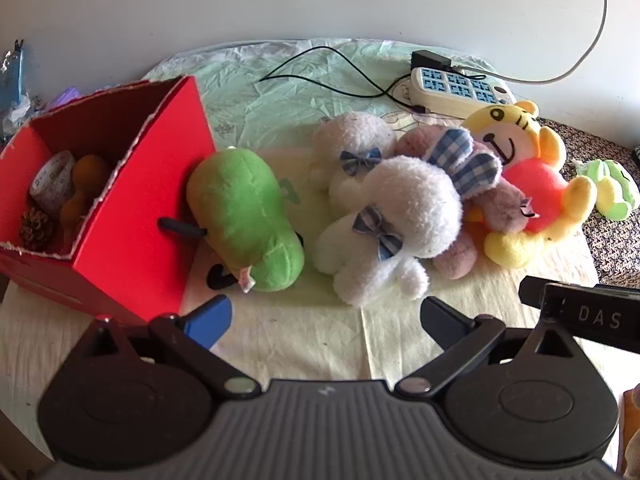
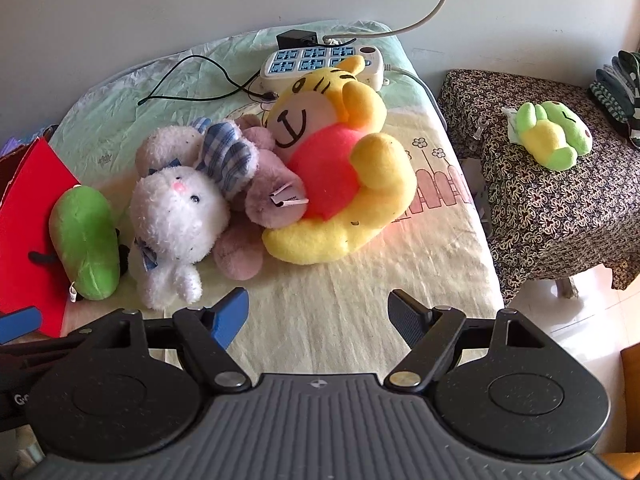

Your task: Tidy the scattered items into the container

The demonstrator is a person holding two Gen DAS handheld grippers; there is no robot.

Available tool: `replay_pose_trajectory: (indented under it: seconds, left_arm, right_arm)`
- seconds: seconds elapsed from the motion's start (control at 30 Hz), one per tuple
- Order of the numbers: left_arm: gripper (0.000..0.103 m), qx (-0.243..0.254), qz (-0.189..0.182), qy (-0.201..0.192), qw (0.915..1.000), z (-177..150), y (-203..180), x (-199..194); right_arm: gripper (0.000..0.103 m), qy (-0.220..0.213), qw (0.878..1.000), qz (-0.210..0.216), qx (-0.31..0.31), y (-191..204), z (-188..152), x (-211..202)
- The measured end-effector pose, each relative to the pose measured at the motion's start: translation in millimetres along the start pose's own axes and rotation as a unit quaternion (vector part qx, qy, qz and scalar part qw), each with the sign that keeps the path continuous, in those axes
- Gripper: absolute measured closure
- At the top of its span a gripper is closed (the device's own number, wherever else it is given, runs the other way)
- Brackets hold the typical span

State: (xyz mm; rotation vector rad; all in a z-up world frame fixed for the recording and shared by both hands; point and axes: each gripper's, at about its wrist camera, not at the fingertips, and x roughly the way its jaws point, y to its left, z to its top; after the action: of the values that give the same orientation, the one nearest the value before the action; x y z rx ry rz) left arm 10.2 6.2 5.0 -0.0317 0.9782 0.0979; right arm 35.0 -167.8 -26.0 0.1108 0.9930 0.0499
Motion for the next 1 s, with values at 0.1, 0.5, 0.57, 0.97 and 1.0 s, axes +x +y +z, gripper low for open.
replay_pose_trajectory:
  seconds: [0.1,0.5,0.57,0.97,1.0]
  left_arm:
    - [0.002,-0.005,0.003,0.001,1.0,-7,3,-1]
    - [0.002,-0.01,0.02,-0.005,0.9997,1,12,10]
    - [0.002,-0.006,0.023,-0.01,0.9997,3,12,10]
    - [0.003,-0.026,0.005,-0.004,0.9996,18,28,18]
    - [0.003,-0.03,0.003,-0.003,0.9996,19,29,20]
  right_arm:
    - [0.024,0.001,1.0,0.003,-0.001,3,3,3]
    - [0.024,0.008,1.0,0.013,-0.015,15,14,13]
    - [0.024,0.009,1.0,0.013,-0.016,16,15,15]
    - [0.025,-0.033,0.998,0.05,-0.015,19,34,-2]
    - [0.025,-0.043,0.997,0.063,-0.015,21,38,-7]
